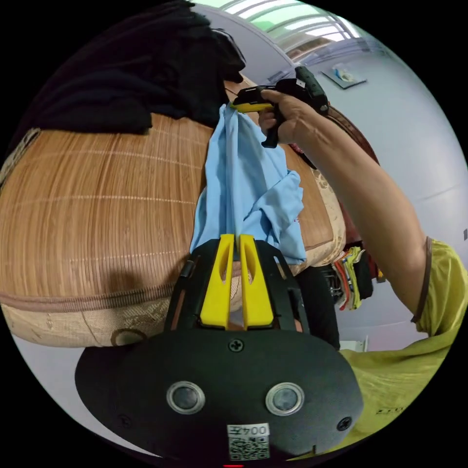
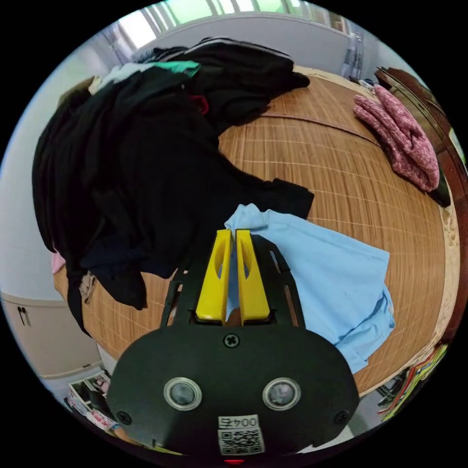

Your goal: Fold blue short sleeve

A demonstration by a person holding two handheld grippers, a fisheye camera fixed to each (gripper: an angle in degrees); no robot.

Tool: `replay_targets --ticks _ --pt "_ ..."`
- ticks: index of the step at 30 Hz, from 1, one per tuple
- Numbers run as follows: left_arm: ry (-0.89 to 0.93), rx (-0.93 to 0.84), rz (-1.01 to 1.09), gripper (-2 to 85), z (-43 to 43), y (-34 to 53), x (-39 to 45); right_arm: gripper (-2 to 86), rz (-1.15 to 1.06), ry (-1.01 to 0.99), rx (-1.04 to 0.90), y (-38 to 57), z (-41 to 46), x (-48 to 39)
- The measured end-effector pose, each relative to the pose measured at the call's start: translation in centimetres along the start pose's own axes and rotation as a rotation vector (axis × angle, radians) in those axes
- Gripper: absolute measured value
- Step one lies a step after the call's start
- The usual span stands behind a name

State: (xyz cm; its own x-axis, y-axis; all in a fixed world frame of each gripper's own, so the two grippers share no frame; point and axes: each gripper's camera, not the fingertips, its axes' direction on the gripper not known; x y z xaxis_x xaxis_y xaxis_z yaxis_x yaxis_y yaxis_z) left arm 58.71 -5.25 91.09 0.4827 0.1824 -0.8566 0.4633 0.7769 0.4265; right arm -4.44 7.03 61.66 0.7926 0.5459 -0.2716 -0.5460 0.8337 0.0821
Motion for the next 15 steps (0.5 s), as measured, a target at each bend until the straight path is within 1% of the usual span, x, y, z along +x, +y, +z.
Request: replay_targets --ticks 2,4,7,9,12,15 --pt "0.035 0.021 -0.041 1.9 -0.4 0.5 -0.9 9.4 -0.044 0.021 0.006 0.1 0.3 -0.3" --pt "0.031 0.047 -0.076 1.9 -0.9 1.1 -1.7 12.8 -0.114 0.026 0.054 0.5 -0.6 -0.6" --pt "-0.012 0.086 -0.130 1.7 -2.1 1.7 -2.3 12.8 -0.181 0.034 0.163 2.4 -3.4 0.0" --pt "-0.052 0.138 -0.152 1.3 -3.3 1.8 -1.9 12.1 -0.193 -0.005 0.220 4.5 -5.6 1.6" --pt "0.004 0.211 -0.057 0.7 -3.9 1.1 0.7 10.5 -0.119 -0.115 0.269 9.7 -8.2 7.1" --pt "-0.012 0.170 0.090 0.6 -2.3 -0.4 4.3 9.7 0.029 -0.242 0.236 16.6 -8.2 14.9"
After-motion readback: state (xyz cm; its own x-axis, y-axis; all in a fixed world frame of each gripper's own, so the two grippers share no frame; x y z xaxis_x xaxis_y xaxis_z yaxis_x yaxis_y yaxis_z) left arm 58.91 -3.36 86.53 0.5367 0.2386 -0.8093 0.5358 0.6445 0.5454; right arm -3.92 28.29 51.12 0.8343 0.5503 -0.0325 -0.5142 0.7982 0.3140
